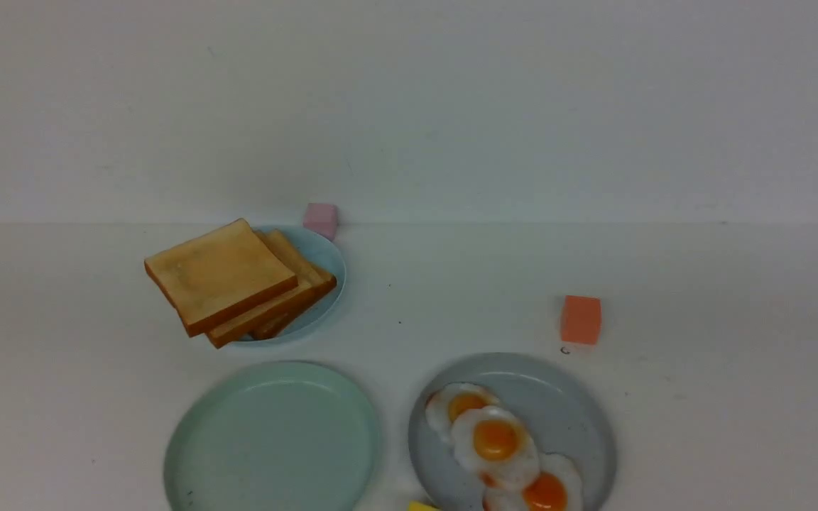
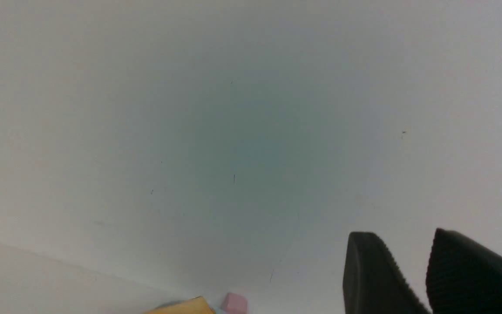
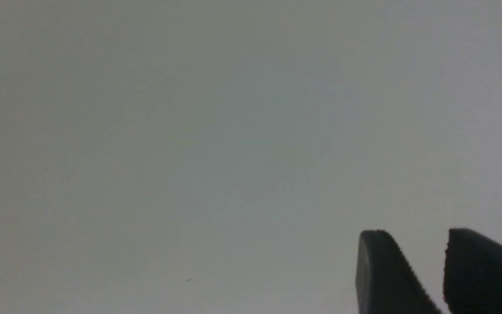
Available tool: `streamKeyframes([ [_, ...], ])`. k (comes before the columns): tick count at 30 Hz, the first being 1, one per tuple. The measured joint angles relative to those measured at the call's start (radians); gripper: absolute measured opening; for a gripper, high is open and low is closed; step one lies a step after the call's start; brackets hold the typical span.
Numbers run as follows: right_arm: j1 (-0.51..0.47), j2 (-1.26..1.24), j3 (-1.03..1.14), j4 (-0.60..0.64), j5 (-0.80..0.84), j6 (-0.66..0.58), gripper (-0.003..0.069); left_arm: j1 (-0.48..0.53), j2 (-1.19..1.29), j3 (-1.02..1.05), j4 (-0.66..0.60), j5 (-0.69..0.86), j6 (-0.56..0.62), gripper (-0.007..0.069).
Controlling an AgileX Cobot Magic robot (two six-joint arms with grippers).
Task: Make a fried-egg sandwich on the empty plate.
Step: Use the left arm to grab a slice of bread
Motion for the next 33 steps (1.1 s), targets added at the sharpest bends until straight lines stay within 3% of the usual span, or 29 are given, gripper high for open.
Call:
streamKeyframes([
  [3,0.0,0.115,-0.143,-0.201,0.196,0.076,0.0239,0.0,0.175,-0.153,0.0,0.133,-0.018,0.0218],
  [4,0.0,0.115,-0.15,-0.201,0.196,0.076,0.0239,0.0,0.185,-0.153,0.0,0.133,-0.018,0.0218],
  [5,0.0,0.178,-0.198,-0.3,0.314,0.06,0.0239,0.0,0.265,-0.199,0.0,0.179,-0.018,0.0218],
  [7,0.0,0.239,-0.219,-0.372,0.428,0.009,0.0239,0.0,0.337,-0.214,0.009,0.198,-0.018,0.0218],
  [9,0.0,0.282,-0.223,-0.39,0.504,-0.027,0.0239,0.0,0.378,-0.216,0.014,0.202,-0.018,0.0218],
  [12,0.0,0.394,-0.224,-0.32,0.666,-0.085,0.0239,0.0,0.454,-0.218,0.016,0.203,-0.021,0.0218],
  [16,0.0,0.611,-0.224,0.135,0.788,-0.333,0.0239,0.0,0.581,-0.222,-0.061,0.235,-0.04,0.0221],
  [17,0.0,0.621,-0.224,0.16,0.788,-0.353,0.0239,0.0,0.587,-0.222,-0.067,0.235,-0.04,0.0221],
  [18,0.0,0.691,-0.224,0.358,0.789,-0.525,0.0239,0.0,0.646,-0.222,-0.119,0.267,-0.043,0.0221],
  [20,0.0,0.737,-0.224,0.506,0.789,-0.665,0.0239,0.0,0.696,-0.222,-0.156,0.297,-0.041,0.0222],
  [21,0.0,0.781,-0.224,0.679,0.789,-0.825,0.0239,0.0,0.76,-0.222,-0.195,0.318,-0.028,0.0225],
  [22,0.0,0.798,-0.224,0.751,0.789,-0.889,0.0239,0.0,0.788,-0.224,-0.212,0.323,-0.018,0.0225],
  [23,0.003,0.835,-0.224,0.939,0.789,-1.052,0.0239,0.004,0.865,-0.239,-0.26,0.341,0.008,0.0228],
  [24,0.014,0.855,-0.224,1.044,0.786,-1.151,0.0239,0.015,0.914,-0.258,-0.296,0.353,0.03,0.0229],
  [25,0.017,0.855,-0.224,1.064,0.786,-1.151,0.0239,0.018,0.924,-0.263,-0.304,0.357,0.039,0.023],
  [26,0.044,0.881,-0.224,1.185,0.779,-1.295,0.0239,0.044,0.992,-0.305,-0.365,0.382,0.076,0.0233],
  [29,0.124,0.917,-0.232,1.335,0.775,-1.48,0.0239,0.124,1.128,-0.423,-0.51,0.461,0.221,0.0239],
  [33,0.237,0.973,-0.285,1.368,0.776,-1.566,0.0239,0.234,1.286,-0.56,-0.714,0.57,0.437,0.0239],
])
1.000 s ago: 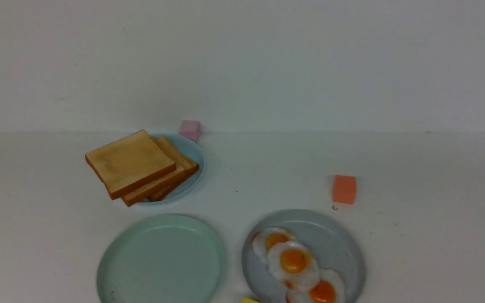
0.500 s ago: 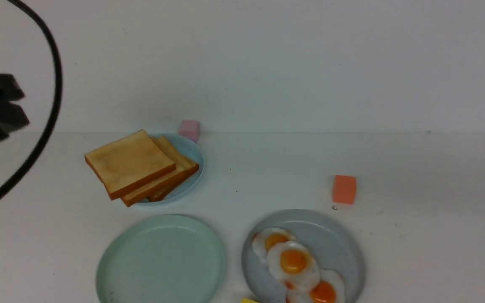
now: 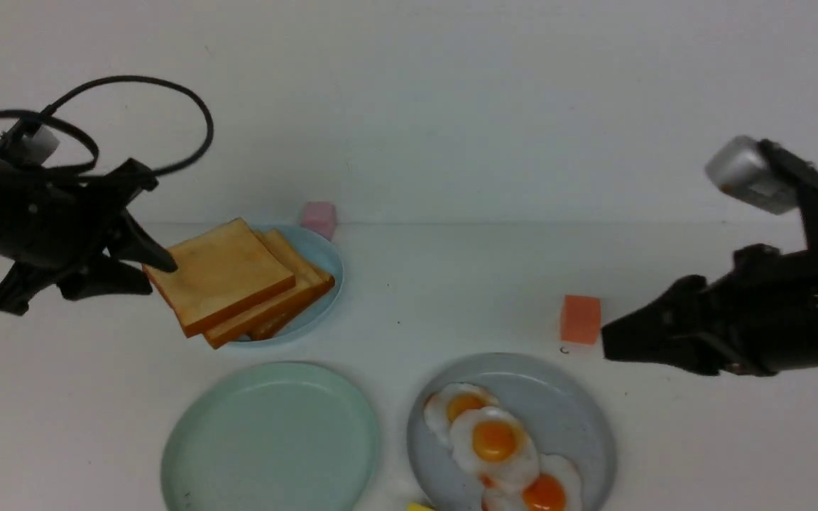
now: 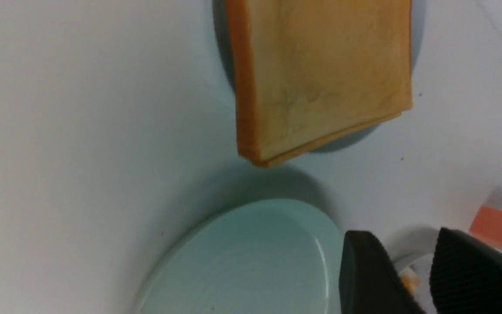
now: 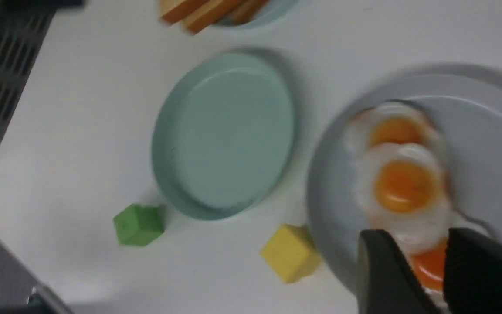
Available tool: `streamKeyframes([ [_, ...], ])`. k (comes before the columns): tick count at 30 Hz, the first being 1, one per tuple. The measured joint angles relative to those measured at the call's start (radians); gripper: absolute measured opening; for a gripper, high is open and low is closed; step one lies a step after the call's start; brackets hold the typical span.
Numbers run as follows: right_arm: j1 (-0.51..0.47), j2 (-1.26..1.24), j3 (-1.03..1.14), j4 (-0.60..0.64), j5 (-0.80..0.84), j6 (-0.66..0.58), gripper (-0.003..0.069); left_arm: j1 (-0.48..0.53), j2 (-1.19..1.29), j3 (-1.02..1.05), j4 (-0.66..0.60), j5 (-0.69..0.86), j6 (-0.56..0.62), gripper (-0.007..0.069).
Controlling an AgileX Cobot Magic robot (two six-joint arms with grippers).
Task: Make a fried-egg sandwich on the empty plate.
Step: Use the left arm to grab a slice of bread
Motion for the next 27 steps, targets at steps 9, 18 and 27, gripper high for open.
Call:
streamKeyframes([
  [9,0.052,0.2,-0.329,-0.273,0.219,0.183,0.0239,0.032,0.165,-0.044,-0.016,-0.078,0.085,0.0337],
  [18,0.052,0.274,-0.385,-0.223,0.278,0.185,0.0239,0.032,0.263,-0.046,-0.133,-0.163,0.214,0.043],
  [27,0.052,0.274,-0.385,-0.205,0.309,0.171,0.0239,0.032,0.296,-0.047,-0.228,-0.211,0.364,0.0257],
])
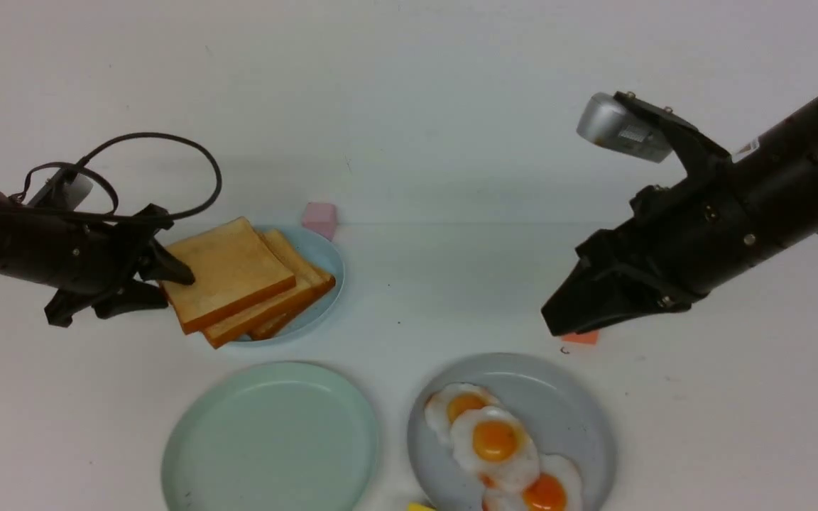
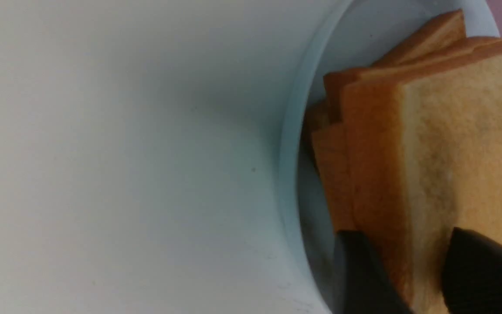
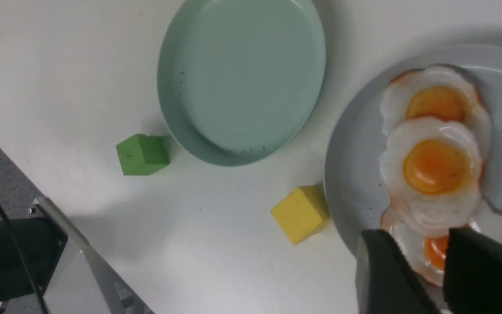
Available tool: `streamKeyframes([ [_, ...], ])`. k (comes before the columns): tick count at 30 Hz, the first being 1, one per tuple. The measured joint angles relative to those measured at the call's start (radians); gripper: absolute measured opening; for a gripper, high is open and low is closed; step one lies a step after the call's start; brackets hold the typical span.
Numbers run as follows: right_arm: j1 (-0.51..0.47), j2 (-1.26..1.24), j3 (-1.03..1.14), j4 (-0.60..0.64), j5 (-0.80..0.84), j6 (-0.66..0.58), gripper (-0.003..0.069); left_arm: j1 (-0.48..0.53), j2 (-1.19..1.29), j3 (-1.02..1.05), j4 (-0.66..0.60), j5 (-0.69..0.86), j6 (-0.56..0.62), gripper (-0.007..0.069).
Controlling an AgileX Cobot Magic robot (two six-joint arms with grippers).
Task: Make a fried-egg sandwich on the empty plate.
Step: Use the left arm to grab a slice of bread, then use the left arm to put a slice of bread into the empty plate in the middle
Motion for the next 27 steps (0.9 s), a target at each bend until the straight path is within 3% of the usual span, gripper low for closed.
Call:
streamKeyframes([
  [7,0.0,0.0,0.0,-0.006,0.021,-0.001,0.0239,0.001,-0.036,-0.001,0.013,0.046,0.002,0.0081],
  [15,0.0,0.001,0.0,-0.027,0.056,-0.004,0.0239,-0.006,-0.313,0.01,0.046,0.186,0.064,0.008],
  [20,0.0,0.001,0.0,-0.058,0.065,0.0,0.0239,-0.067,-0.492,0.176,0.05,0.281,0.081,0.008],
  [25,0.0,0.001,0.0,-0.063,0.065,0.001,0.0239,-0.126,-0.567,0.408,0.058,0.191,0.09,0.008],
  [27,0.0,0.001,-0.001,-0.065,0.062,0.001,0.0239,-0.145,-0.567,0.526,0.065,0.081,0.091,0.008],
])
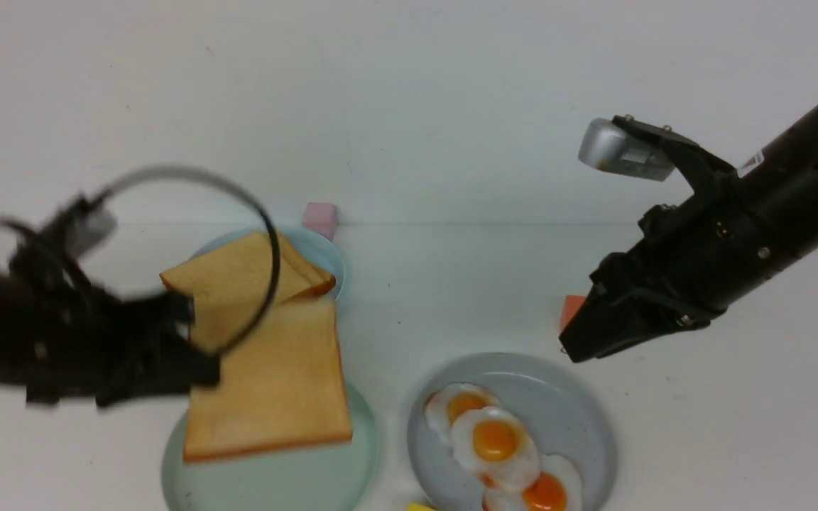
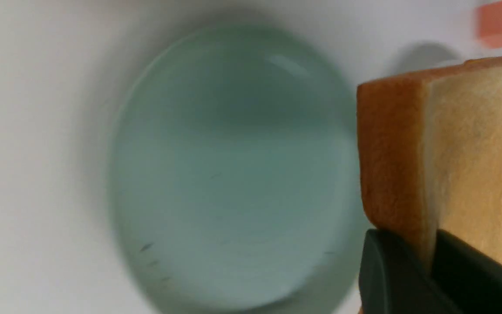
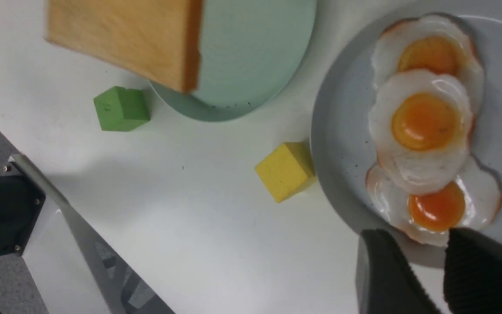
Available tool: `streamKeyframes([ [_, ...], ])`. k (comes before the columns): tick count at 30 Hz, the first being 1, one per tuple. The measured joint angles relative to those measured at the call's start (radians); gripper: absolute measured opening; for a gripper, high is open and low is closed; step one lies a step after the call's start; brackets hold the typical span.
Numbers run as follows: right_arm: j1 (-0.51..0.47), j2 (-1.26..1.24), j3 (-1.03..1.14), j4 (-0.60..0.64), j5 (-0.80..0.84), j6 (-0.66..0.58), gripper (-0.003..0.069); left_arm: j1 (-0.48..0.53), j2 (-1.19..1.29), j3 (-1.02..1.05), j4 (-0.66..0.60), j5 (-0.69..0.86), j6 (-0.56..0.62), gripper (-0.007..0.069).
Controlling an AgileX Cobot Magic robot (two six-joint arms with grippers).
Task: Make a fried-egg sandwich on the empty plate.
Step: Use the left arm to put a slice of bread into the empty plate in the middle
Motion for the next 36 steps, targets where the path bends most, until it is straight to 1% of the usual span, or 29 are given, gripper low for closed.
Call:
streamKeyframes([
  [3,0.0,0.0,0.0,-0.005,-0.012,0.0,0.0239,-0.003,0.025,0.073,-0.001,-0.113,0.0,0.008],
  [5,0.0,0.002,0.0,-0.006,-0.025,-0.002,0.0239,-0.003,0.053,0.089,-0.002,-0.15,0.0,0.008],
  [8,0.0,0.011,0.0,-0.013,-0.04,-0.004,0.0239,-0.003,0.109,0.091,-0.016,-0.169,0.001,0.008],
  [11,0.0,0.03,0.0,-0.021,-0.064,-0.004,0.0242,-0.003,0.161,0.09,-0.055,-0.167,0.026,0.0081],
  [14,0.0,0.054,0.0,-0.02,-0.085,-0.004,0.0247,-0.003,0.197,0.081,-0.087,-0.158,0.072,0.0117],
  [17,0.0,0.085,0.0,-0.023,-0.109,-0.004,0.0269,-0.003,0.204,0.075,-0.106,-0.154,0.096,0.019],
  [21,0.003,0.144,0.0,-0.04,-0.134,-0.004,0.0327,-0.003,0.205,0.057,-0.106,-0.118,0.101,0.034],
  [24,0.007,0.205,0.0,-0.054,-0.162,-0.013,0.0365,-0.003,0.203,0.038,-0.066,-0.067,0.097,0.0432],
  [25,0.007,0.209,0.0,-0.055,-0.165,-0.015,0.0372,-0.003,0.203,0.036,-0.066,-0.063,0.096,0.0437],
  [26,0.007,0.246,0.0,-0.056,-0.182,-0.029,0.0384,-0.003,0.189,0.02,-0.022,-0.028,0.072,0.0472],
  [27,0.007,0.266,0.0,-0.057,-0.196,-0.04,0.0389,-0.003,0.171,0.01,0.009,-0.004,0.045,0.0489],
  [29,0.007,0.287,0.0,-0.059,-0.211,-0.058,0.0392,-0.003,0.153,-0.003,0.035,0.015,0.019,0.0498],
  [30,0.009,0.316,-0.001,-0.059,-0.224,-0.077,0.0394,-0.003,0.12,-0.021,0.066,0.047,0.001,0.0501],
  [32,0.009,0.354,-0.004,-0.052,-0.236,-0.098,0.0395,-0.003,0.065,-0.04,0.089,0.097,-0.006,0.0498],
  [34,0.009,0.398,-0.005,-0.031,-0.244,-0.12,0.0395,-0.012,-0.025,-0.05,0.09,0.155,0.027,0.0477],
  [36,0.009,0.426,-0.006,-0.007,-0.248,-0.138,0.0395,-0.037,-0.109,-0.051,0.089,0.185,0.09,0.0438],
])
